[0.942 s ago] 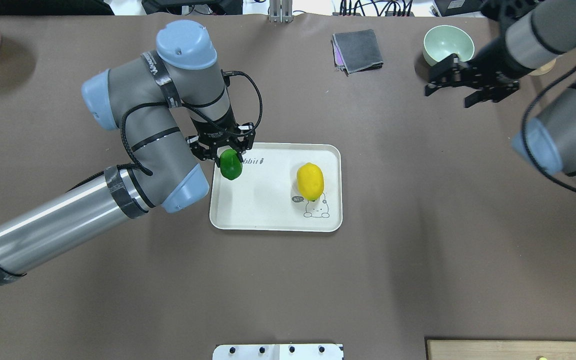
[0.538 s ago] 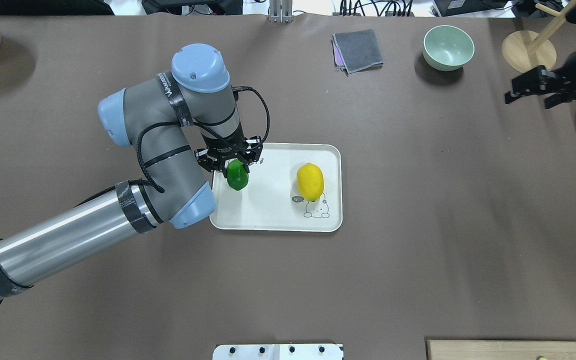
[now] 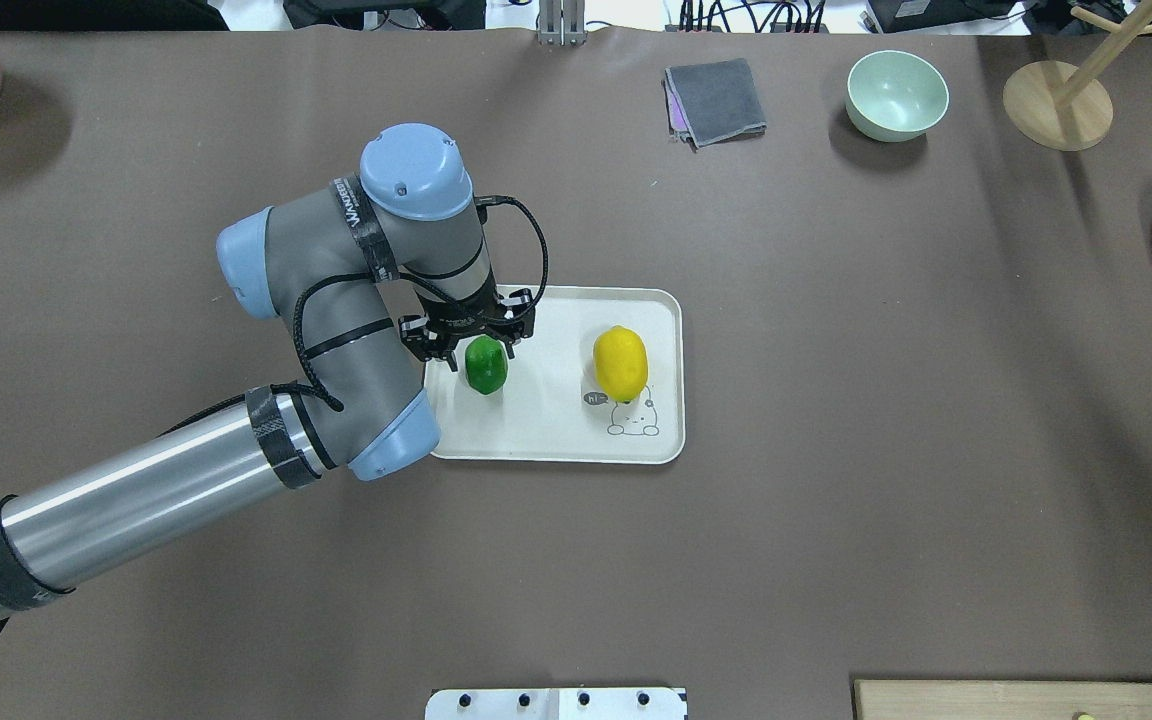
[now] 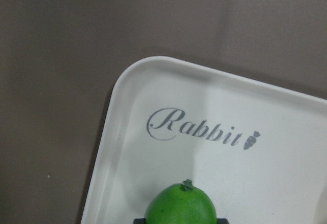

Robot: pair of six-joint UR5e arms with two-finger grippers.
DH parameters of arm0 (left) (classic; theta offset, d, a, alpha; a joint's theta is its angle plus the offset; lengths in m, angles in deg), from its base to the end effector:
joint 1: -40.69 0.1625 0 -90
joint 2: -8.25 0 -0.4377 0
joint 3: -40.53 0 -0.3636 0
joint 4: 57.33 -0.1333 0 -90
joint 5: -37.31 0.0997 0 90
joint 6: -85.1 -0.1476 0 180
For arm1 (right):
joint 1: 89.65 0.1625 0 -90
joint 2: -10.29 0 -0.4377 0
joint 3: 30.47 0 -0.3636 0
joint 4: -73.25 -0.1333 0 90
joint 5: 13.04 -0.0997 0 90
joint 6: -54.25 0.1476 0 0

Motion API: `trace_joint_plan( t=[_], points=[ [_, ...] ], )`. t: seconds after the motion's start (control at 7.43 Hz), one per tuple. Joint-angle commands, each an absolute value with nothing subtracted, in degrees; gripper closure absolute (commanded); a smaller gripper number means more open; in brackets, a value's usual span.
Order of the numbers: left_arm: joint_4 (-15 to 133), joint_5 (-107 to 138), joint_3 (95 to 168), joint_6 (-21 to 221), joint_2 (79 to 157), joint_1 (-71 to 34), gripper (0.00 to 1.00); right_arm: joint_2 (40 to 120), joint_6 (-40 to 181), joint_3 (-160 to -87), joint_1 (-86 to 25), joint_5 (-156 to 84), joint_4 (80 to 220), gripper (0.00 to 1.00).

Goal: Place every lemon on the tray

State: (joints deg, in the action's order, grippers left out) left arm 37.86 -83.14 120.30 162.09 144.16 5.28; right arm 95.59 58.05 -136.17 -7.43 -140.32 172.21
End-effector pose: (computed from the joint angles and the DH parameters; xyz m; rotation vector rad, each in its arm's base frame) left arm 0.5924 -0.4929 0.2860 -0.1783 0.8433 -0.1770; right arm -0.0239 -0.4990 0.5673 0.1262 -0.6650 -0.1317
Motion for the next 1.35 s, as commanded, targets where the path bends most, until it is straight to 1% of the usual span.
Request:
trace_joint_plan(
  t=[0.0, 0.27, 0.4, 0.67, 0.81, 1.21],
  points=[
    [37.7, -83.6, 120.5, 161.3, 144.1, 4.1, 0.02, 99.7, 49.2, -135.8, -2.3, -139.9, 174.2, 0.0],
    [35.3, -87.9, 120.9, 156.7, 144.1, -0.7, 0.02, 101.2, 43.1, -129.0, 0.4, -140.2, 174.1, 0.0],
    [33.8, -88.7, 122.4, 155.3, 144.0, -2.4, 0.02, 101.6, 43.4, -129.1, 2.6, -140.8, 174.1, 0.0],
    [27.3, -91.5, 125.0, 147.5, 143.3, -7.3, 0.02, 101.5, 43.7, -129.0, 3.3, -142.9, 174.1, 0.0],
    [24.9, -91.7, 128.1, 142.7, 140.1, -9.6, 0.02, 101.4, 43.7, -129.0, 3.3, -144.2, 174.1, 0.0],
    [24.6, -94.8, 128.6, 123.8, 130.5, -20.8, 0.02, 101.5, 44.0, -129.6, 3.3, -145.8, 174.1, 0.0]
  ],
)
